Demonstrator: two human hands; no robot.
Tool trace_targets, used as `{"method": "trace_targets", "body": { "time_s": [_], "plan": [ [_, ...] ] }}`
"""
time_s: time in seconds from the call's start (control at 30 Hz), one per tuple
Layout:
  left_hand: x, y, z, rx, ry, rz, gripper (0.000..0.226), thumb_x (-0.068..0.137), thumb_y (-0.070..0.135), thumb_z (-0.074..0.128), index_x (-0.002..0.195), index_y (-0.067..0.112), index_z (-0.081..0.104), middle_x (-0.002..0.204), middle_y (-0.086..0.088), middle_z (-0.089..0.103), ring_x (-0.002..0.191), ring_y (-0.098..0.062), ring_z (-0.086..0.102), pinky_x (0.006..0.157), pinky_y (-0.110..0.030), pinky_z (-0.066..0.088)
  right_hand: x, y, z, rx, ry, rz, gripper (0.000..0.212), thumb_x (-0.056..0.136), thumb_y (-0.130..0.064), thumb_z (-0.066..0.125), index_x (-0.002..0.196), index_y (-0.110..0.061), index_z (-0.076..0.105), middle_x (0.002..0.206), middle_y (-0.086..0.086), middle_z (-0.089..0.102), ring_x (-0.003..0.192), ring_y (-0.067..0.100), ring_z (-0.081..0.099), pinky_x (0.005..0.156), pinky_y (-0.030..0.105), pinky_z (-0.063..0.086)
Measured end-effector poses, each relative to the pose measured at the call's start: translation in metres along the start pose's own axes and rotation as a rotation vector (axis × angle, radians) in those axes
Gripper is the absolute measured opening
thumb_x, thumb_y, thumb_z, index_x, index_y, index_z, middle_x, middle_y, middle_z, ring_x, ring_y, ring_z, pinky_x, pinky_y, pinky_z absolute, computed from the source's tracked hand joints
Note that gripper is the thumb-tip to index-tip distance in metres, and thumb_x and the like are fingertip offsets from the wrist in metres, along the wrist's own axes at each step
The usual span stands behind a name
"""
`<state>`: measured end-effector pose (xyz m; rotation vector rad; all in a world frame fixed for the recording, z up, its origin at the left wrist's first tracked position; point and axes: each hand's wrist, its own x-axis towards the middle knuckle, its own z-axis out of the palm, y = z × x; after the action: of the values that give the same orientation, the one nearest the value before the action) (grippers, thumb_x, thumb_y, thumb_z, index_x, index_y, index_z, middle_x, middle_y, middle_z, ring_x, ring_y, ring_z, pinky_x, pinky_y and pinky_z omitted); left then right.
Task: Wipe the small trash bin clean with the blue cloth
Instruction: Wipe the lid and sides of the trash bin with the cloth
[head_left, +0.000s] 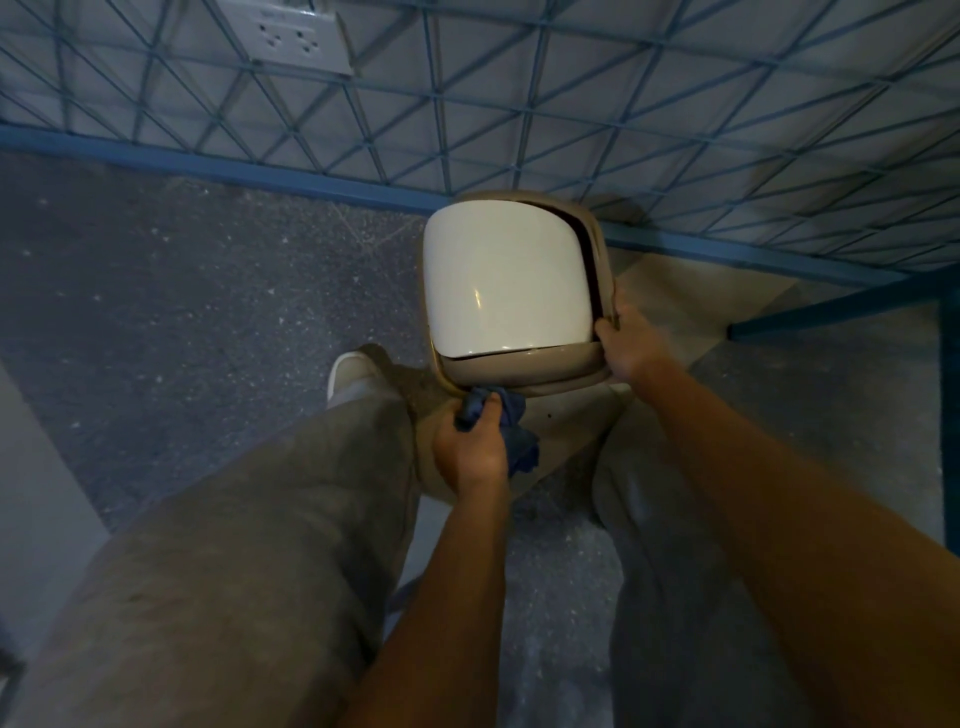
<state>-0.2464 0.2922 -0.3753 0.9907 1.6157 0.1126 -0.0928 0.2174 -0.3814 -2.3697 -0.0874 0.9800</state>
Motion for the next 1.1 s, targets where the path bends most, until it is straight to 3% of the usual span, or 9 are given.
{"method": "trace_targets", "body": {
  "time_s": [0.23, 0.33, 0.43, 0.53, 0.7, 0.8, 0.97, 1.03, 1.1],
  "plan": [
    [0.023, 0.015, -0.024, 0.006, 0.074, 0.111, 0.008, 0.08, 0.014, 0.067, 0.084, 0.012, 0.061, 0.087, -0.006, 0.062, 0.084, -0.022, 0.059, 0.08, -0.034, 0.048, 0.003, -0.002, 0.0, 0.006, -0.007, -0.024, 0.056, 0.099, -0.019, 0.037, 0.149, -0.023, 0.013, 0.144, 0.014, 0.039, 0.125, 0.031, 0.044, 0.094, 0.031, 0.038],
    [0.03, 0.019, -0.024, 0.007, 0.069, 0.141, 0.006, 0.081, 0.013, 0.066, 0.083, 0.013, 0.06, 0.082, -0.003, 0.062, 0.083, -0.021, 0.059, 0.077, -0.032, 0.047, 0.002, -0.001, 0.002, 0.011, -0.001, -0.006, 0.058, 0.098, -0.022, 0.038, 0.148, -0.025, 0.01, 0.145, 0.015, 0.038, 0.124, 0.034, 0.046, 0.107, 0.043, 0.038],
    [0.039, 0.026, -0.024, 0.026, 0.046, 0.169, 0.012, 0.083, 0.015, 0.063, 0.094, 0.008, 0.062, 0.088, -0.005, 0.061, 0.084, -0.019, 0.056, 0.076, -0.029, 0.042, 0.004, 0.0, 0.003, 0.038, 0.01, 0.02, 0.059, 0.097, -0.024, 0.038, 0.148, -0.027, 0.009, 0.146, 0.016, 0.038, 0.12, 0.038, 0.05, 0.104, 0.05, 0.042],
    [0.049, 0.032, -0.023, 0.048, 0.018, 0.219, 0.021, 0.085, 0.016, 0.062, 0.1, 0.001, 0.061, 0.089, -0.008, 0.059, 0.084, -0.019, 0.053, 0.07, -0.023, 0.042, 0.007, 0.001, 0.002, 0.023, 0.014, 0.028, 0.057, 0.098, -0.022, 0.036, 0.149, -0.023, 0.01, 0.145, 0.016, 0.039, 0.12, 0.037, 0.05, 0.094, 0.032, 0.043],
    [0.063, 0.042, -0.022, 0.129, -0.016, 0.289, 0.013, 0.082, 0.014, 0.064, 0.084, 0.002, 0.061, 0.082, -0.01, 0.058, 0.081, -0.023, 0.056, 0.071, -0.03, 0.045, 0.014, 0.011, -0.006, -0.065, 0.017, 0.017, 0.058, 0.098, -0.025, 0.037, 0.149, -0.022, 0.01, 0.141, 0.019, 0.043, 0.123, 0.037, 0.046, 0.108, 0.047, 0.036],
    [0.062, 0.045, -0.017, 0.15, -0.051, 0.308, 0.016, 0.081, 0.013, 0.066, 0.07, 0.01, 0.055, 0.078, -0.008, 0.058, 0.081, -0.021, 0.055, 0.073, -0.03, 0.044, 0.019, 0.014, -0.017, -0.054, -0.007, 0.002, 0.055, 0.099, -0.029, 0.035, 0.149, -0.025, 0.011, 0.14, 0.017, 0.044, 0.122, 0.035, 0.047, 0.102, 0.042, 0.039],
    [0.05, 0.035, -0.013, 0.164, -0.153, 0.278, 0.021, 0.078, 0.016, 0.071, 0.07, 0.009, 0.052, 0.08, -0.014, 0.059, 0.077, -0.019, 0.055, 0.069, -0.025, 0.046, 0.012, 0.021, -0.024, -0.009, 0.393, 0.038, 0.053, 0.1, -0.041, 0.025, 0.14, -0.008, 0.036, 0.137, 0.023, 0.047, 0.127, 0.036, 0.044, 0.108, 0.046, 0.034],
    [0.045, 0.029, -0.014, 0.132, -0.147, 0.252, 0.029, 0.078, 0.015, 0.071, 0.062, 0.011, 0.048, 0.067, -0.007, 0.056, 0.062, -0.012, 0.052, 0.053, -0.01, 0.043, 0.002, 0.011, -0.019, 0.03, 0.56, -0.051, 0.051, 0.1, -0.037, 0.029, 0.139, -0.005, 0.037, 0.136, 0.023, 0.045, 0.127, 0.035, 0.042, 0.106, 0.043, 0.033],
    [0.042, 0.023, -0.015, 0.114, -0.137, 0.231, 0.032, 0.079, 0.016, 0.07, 0.059, 0.016, 0.046, 0.061, 0.002, 0.05, 0.058, -0.007, 0.048, 0.046, -0.01, 0.04, -0.013, -0.011, -0.011, 0.015, 0.653, -0.227, 0.054, 0.097, -0.041, 0.032, 0.141, -0.009, 0.035, 0.141, 0.019, 0.041, 0.132, 0.031, 0.037, 0.109, 0.041, 0.029]
  ]
}}
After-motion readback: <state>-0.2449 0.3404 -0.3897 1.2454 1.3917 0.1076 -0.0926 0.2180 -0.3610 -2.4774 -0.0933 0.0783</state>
